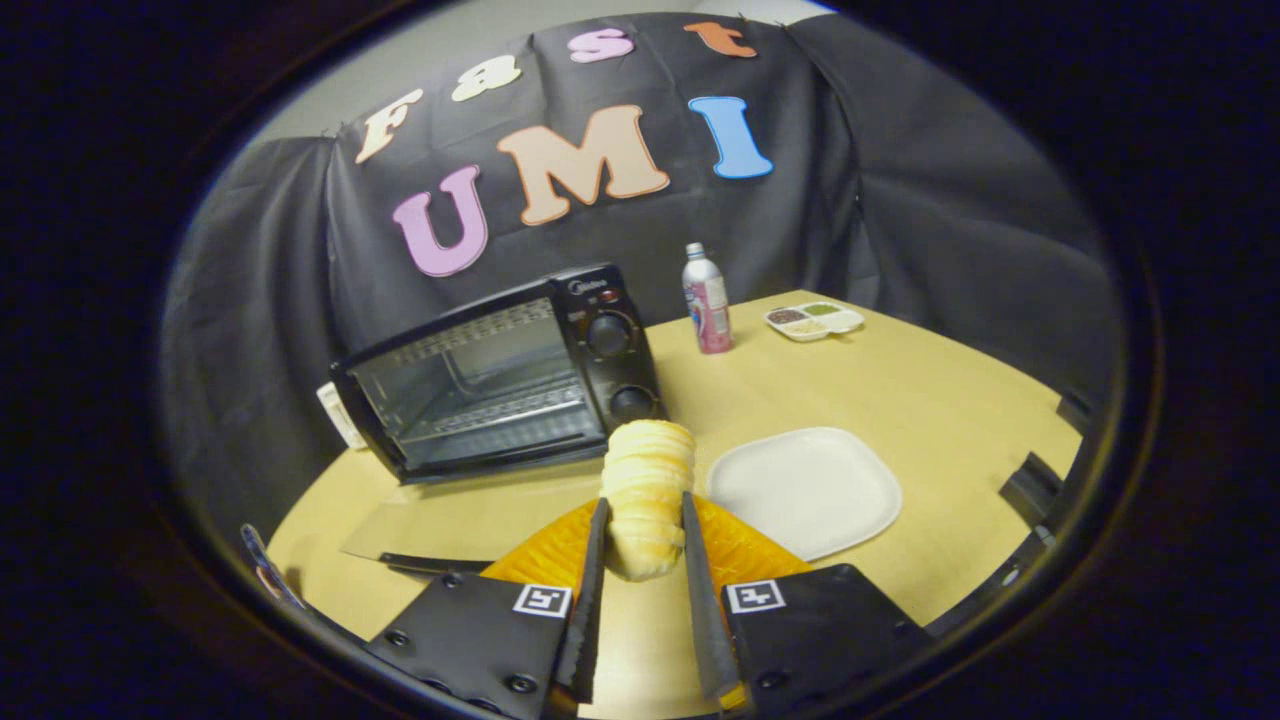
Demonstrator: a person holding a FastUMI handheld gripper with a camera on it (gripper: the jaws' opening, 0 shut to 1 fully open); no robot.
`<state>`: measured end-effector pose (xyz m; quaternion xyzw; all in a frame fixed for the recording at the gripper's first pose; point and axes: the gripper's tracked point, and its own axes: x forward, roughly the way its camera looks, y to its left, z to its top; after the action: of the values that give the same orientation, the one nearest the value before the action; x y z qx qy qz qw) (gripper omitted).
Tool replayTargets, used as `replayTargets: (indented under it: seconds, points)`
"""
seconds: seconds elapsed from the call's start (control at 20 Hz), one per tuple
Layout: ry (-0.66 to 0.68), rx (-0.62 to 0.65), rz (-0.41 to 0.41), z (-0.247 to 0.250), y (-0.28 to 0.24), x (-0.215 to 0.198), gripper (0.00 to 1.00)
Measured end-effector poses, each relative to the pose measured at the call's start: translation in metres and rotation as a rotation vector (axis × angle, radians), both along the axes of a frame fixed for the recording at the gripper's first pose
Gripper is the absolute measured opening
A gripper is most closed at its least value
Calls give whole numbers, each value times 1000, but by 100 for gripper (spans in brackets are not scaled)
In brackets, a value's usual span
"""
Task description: Open the toaster oven, put the food inside, and close the toaster oven door.
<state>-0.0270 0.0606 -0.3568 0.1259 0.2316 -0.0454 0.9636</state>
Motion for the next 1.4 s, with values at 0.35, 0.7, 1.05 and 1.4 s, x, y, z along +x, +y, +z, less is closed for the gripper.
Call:
replayTargets:
  seconds: [0.35, 0.7, 1.05, 1.4]
  points:
    - [-52, 190, 77, 15, 80, 27, 42]
    - [-28, 276, 105, 8, 131, 63, 42]
    - [-19, 360, 36, -3, 145, 108, 42]
    - [-27, 394, -44, -17, 149, 145, 42]
